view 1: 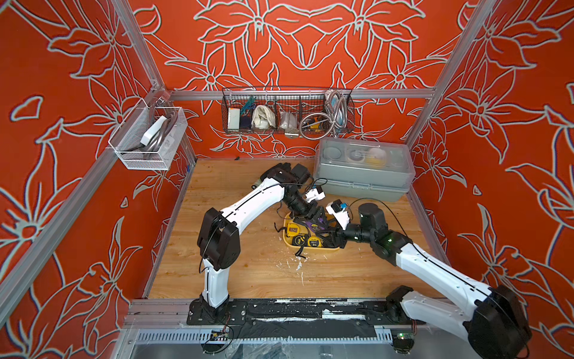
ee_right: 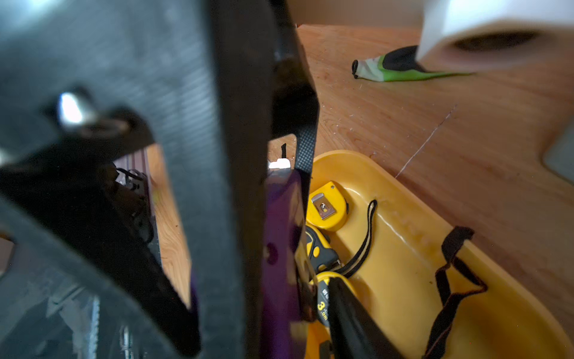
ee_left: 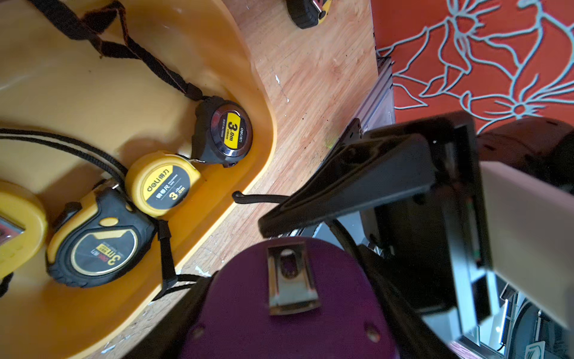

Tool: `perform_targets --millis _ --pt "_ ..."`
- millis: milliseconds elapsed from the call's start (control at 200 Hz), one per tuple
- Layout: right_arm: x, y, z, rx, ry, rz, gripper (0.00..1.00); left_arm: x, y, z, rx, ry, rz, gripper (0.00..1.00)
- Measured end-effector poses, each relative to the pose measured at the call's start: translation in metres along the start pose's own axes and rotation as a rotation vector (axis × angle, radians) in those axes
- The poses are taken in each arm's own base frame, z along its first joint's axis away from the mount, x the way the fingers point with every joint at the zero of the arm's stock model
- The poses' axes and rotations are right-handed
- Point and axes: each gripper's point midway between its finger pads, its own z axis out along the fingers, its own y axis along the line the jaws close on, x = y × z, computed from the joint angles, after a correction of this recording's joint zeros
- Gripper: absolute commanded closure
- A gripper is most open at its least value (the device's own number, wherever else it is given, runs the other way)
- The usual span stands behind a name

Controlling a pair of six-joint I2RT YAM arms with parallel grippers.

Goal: Take the tape measure out of the storage box
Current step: Place the tape measure at the center of the board.

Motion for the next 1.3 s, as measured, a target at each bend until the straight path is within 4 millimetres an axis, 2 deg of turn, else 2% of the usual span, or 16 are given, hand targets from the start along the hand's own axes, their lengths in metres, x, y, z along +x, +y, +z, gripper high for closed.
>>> perform_targets --millis 150,300,360,556,676,776,871,936,1046,1116,1191,1301 --pt "-0.002 -0.003 0.004 0.029 -0.009 -0.014 0.79 0.001 0.005 -0.003 0.0 0.003 -0.074 0.53" --pt "-0.003 -0.003 0.005 0.03 -0.01 -0.001 0.9 0.002 0.006 -0.002 0.0 0.005 -0.084 0.5" --pt "-0.003 -0.003 0.005 0.033 -0.013 0.0 0.93 0.001 0.006 -0.003 0.002 0.004 -0.087 0.43" --pt "-0.004 -0.005 0.005 0.046 -0.022 0.006 0.97 -0.004 0.006 -0.003 0.003 -0.015 -0.062 0.01" --pt "-0.001 -0.011 0.002 0.085 -0.029 0.029 0.96 -0.014 0.007 -0.01 -0.031 -0.077 -0.032 0.0" --pt "0.004 -0.021 -0.005 0.152 -0.032 0.077 0.96 -0.028 0.013 -0.031 -0.152 -0.211 0.011 0.0" --pt "0.014 -0.039 -0.02 0.228 -0.055 0.164 0.96 -0.036 0.017 -0.062 -0.271 -0.376 0.055 0.0" --pt "0.024 -0.061 -0.038 0.302 -0.094 0.264 0.96 -0.037 0.018 -0.082 -0.334 -0.468 0.075 0.0" --pt "0.042 -0.103 -0.074 0.45 -0.178 0.454 0.96 -0.046 0.023 -0.096 -0.41 -0.527 0.089 0.0" --pt "0.05 -0.128 -0.097 0.535 -0.234 0.58 0.96 -0.051 0.036 -0.087 -0.463 -0.508 0.087 0.0" --pt "0.057 -0.149 -0.113 0.58 -0.276 0.698 0.96 -0.051 0.06 -0.064 -0.529 -0.439 0.075 0.0" --pt "0.081 -0.171 -0.114 0.578 -0.258 0.876 0.96 -0.037 0.094 -0.026 -0.612 -0.305 0.05 0.0"
